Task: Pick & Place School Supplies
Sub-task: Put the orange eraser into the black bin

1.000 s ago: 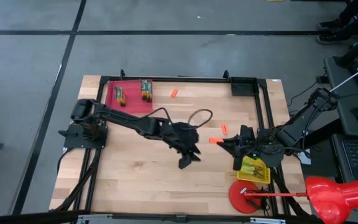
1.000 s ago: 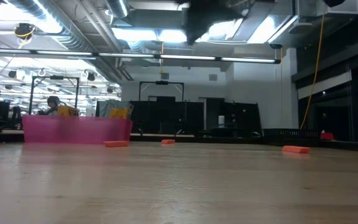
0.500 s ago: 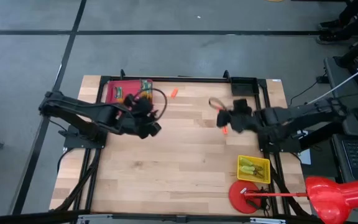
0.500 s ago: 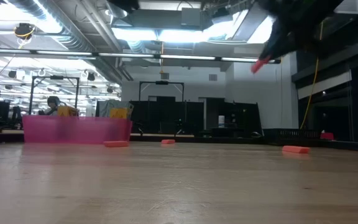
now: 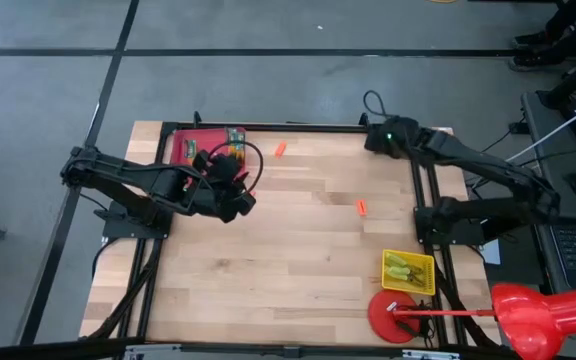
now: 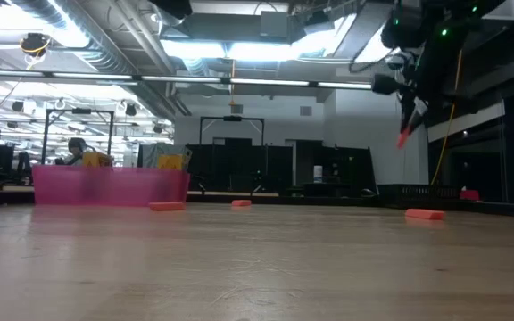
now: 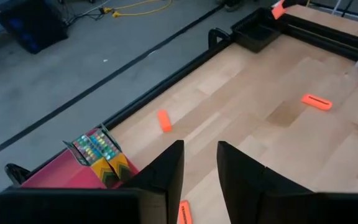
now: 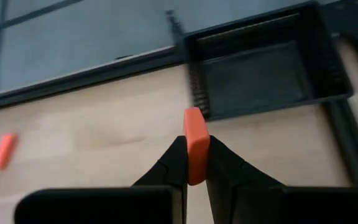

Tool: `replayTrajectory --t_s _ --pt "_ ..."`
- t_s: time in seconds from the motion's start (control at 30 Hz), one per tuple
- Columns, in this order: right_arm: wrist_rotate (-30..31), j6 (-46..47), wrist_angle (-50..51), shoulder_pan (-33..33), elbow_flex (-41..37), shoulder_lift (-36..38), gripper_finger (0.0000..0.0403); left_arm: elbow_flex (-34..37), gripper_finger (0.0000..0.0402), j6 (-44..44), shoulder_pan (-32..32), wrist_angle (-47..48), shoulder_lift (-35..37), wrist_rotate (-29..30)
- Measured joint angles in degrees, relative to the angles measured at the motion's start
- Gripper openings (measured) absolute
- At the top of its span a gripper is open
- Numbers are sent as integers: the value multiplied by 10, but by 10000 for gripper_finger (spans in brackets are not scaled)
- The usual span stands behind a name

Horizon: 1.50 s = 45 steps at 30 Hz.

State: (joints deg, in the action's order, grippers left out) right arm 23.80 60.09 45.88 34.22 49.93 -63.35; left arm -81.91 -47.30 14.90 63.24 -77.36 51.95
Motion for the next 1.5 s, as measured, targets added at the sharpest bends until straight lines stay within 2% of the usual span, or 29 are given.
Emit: replayTrajectory --t_s 0.13,0.3,0.57,0.7,0.8,1.07,1.23,1.37,1.5 --pt "-12 -28 0 63 0 -26 31 0 84 -5 0 0 0 11" --pt "-14 -51 -7 112 0 -71 31 0 76 -12 0 0 0 26" --pt "8 -82 -34 150 0 -147 31 1 70 -12 0 0 0 26" --pt "47 -80 -35 151 0 -171 31 1 70 -13 0 0 0 26" --pt "72 -70 -35 146 0 -186 37 1 70 -15 0 0 0 32" --pt "83 -99 -35 129 0 -188 179 1 72 -4 0 0 0 71" --pt "82 -122 -29 99 0 -177 220 1 70 0 0 0 0 85" --pt "43 -165 -30 29 0 -150 220 1 70 10 0 4 0 84" --pt "-81 -166 -24 -71 0 -117 204 1 69 5 8 27 0 64"
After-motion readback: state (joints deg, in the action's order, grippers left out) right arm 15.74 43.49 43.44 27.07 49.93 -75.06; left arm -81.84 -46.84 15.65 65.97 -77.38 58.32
